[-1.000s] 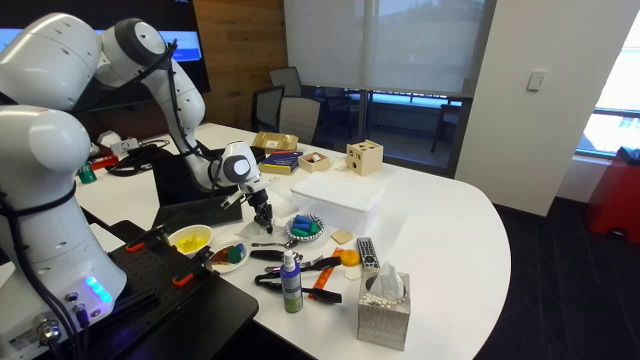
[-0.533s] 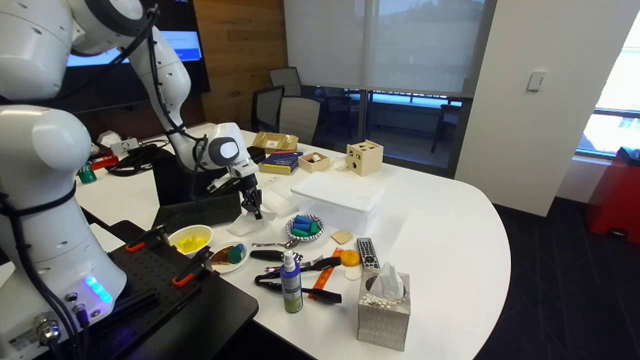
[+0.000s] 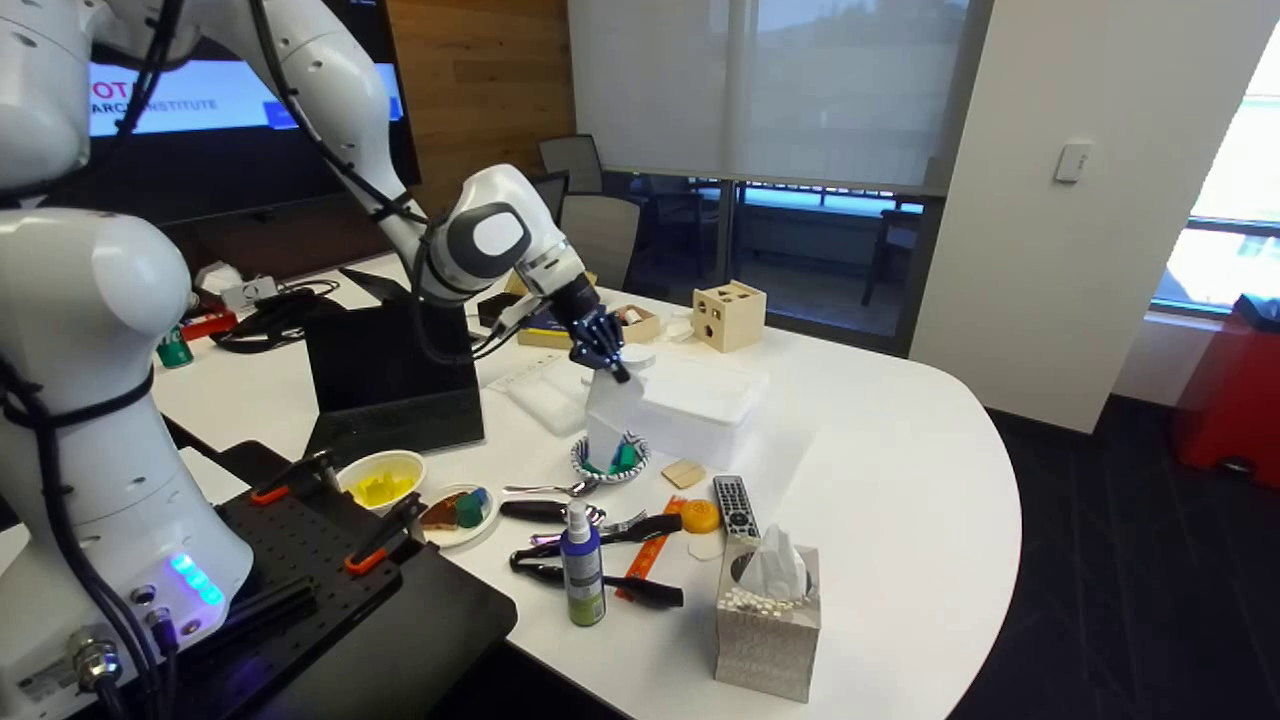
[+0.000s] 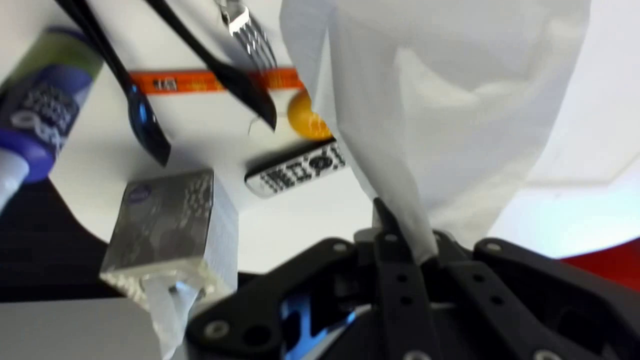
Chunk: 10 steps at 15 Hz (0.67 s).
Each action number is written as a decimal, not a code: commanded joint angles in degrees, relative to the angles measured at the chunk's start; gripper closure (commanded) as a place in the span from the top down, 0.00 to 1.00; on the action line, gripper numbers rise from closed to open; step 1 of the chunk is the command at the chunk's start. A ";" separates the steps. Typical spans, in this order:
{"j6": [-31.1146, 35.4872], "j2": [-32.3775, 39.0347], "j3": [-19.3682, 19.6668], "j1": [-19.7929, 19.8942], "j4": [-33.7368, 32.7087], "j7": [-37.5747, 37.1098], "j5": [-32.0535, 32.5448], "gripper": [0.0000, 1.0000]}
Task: Take the tissue paper out of the dispenser and wipe the table with it
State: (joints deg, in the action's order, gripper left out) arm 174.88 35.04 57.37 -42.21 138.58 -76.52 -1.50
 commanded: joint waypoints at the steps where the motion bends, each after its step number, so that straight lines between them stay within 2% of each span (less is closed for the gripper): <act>1: 2.27 2.38 9.57 2.03 -1.03 2.05 -3.41 0.00; 3: 2.53 4.57 12.74 6.48 -2.99 3.23 -5.79 0.00; 4: 2.72 5.86 12.95 9.96 -4.72 3.61 -7.01 0.00; 7: 1.45 13.25 10.82 18.97 -10.83 0.54 -11.86 0.00; 10: -1.23 21.15 8.45 25.06 -17.50 -3.03 -16.10 0.00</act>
State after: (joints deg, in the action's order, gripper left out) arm 176.21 46.52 67.85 -21.21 128.04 -74.67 -13.64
